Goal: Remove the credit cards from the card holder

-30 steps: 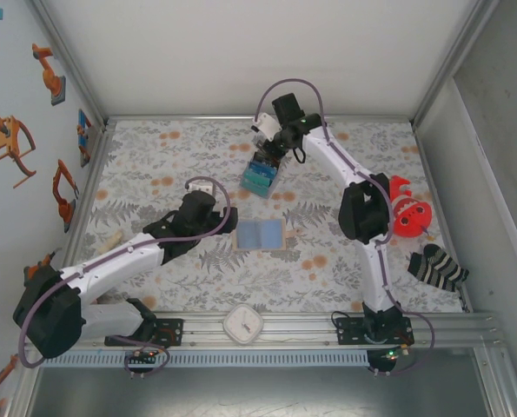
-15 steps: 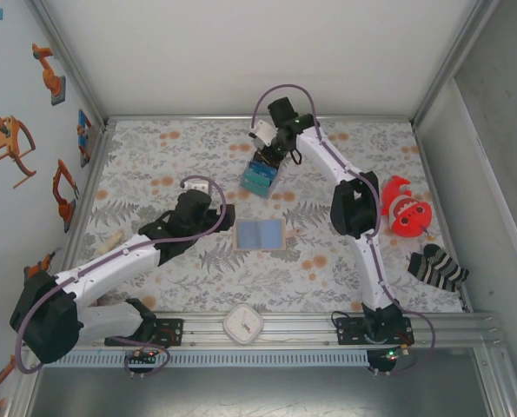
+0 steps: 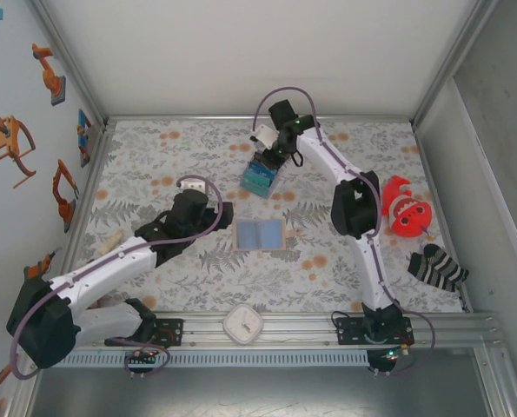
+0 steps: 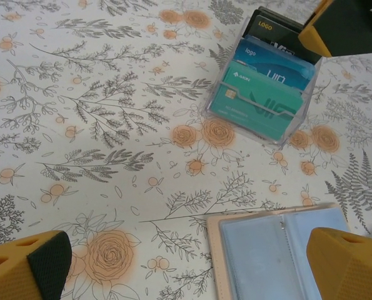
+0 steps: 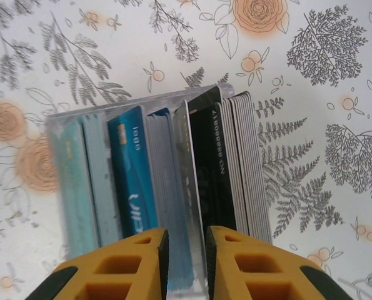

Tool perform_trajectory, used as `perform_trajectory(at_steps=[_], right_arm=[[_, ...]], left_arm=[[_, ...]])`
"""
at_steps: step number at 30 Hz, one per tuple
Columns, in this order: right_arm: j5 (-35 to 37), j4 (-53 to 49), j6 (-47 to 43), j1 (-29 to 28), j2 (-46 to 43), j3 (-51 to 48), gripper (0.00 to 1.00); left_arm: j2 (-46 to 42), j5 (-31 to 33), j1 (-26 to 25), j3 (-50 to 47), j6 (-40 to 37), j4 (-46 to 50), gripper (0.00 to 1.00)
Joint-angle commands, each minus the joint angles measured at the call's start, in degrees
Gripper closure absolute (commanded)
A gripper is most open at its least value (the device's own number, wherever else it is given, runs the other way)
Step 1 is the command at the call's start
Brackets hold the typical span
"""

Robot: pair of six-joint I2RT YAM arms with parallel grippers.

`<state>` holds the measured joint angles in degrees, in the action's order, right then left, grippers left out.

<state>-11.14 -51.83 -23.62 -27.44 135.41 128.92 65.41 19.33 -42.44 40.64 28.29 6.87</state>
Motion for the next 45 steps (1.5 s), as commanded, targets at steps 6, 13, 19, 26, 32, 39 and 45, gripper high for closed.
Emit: perform_trajectory(at_steps=[6, 13, 19, 26, 32, 39, 45], right_arm=[[1.05, 7.76, 10.84, 0.09, -15.77, -11.76, 0.73], [4.96, 15.01, 25.42, -1.56, -28.26, -28.45, 0.73], [11.92, 18.23, 34.79, -7.94, -37.95, -43.12, 0.7], [15.24, 19.66, 45.13, -17.89, -39.0, -52.57, 0.65], [16.76, 20.85, 49.68, -25.04, -32.97, -52.93, 0.56], [15.39, 20.52, 49.0, -29.12, -25.75, -49.03, 0.47], [15.29, 19.65, 47.8, -29.6, -21.99, -46.32, 0.45]], left_arm=[[-2.56, 2.43, 0.71, -1.4, 2.18, -0.55, 0.03], [-4.58, 5.63, 1.11, -2.49, 5.55, -0.47, 0.03], [-7.52, 10.2, 1.61, -4.9, 10.01, -0.32, 0.03], [-11.77, 16.63, 2.1, -8.84, 15.48, -0.17, 0.03], [-14.2, 20.21, 2.26, -10.19, 18.28, 2.89, 0.03], [-16.74, 24.79, 2.24, -12.08, 23.74, 7.73, 0.03], [-19.77, 26.4, 2.32, -14.48, 26.69, 8.74, 0.03]])
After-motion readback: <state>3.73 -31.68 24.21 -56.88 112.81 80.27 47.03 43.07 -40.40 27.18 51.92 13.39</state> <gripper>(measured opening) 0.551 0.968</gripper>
